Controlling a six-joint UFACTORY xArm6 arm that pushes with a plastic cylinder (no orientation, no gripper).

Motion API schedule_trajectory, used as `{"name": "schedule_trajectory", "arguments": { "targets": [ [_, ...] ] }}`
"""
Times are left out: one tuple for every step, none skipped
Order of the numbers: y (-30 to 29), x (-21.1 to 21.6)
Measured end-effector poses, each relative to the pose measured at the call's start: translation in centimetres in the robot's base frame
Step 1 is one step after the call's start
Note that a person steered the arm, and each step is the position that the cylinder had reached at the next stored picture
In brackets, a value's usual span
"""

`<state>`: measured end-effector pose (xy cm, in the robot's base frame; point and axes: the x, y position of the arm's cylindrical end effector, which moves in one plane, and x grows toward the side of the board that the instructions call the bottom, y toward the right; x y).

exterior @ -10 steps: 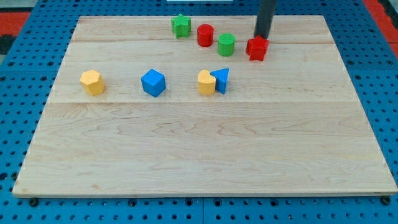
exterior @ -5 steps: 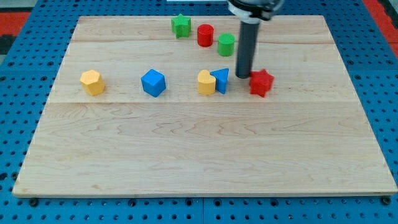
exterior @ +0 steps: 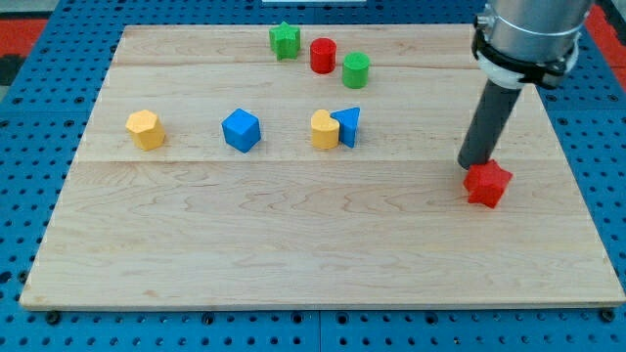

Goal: Push the red star at the right bottom of the board

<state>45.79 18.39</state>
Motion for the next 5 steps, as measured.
{"name": "schedule_trajectory", "arguments": {
  "targets": [
    [1.1,-0.8],
    [3.2,0.9],
    [1.0,2.3],
    [-1.2,4.6],
    [-3.3,5.4]
  ]
}}
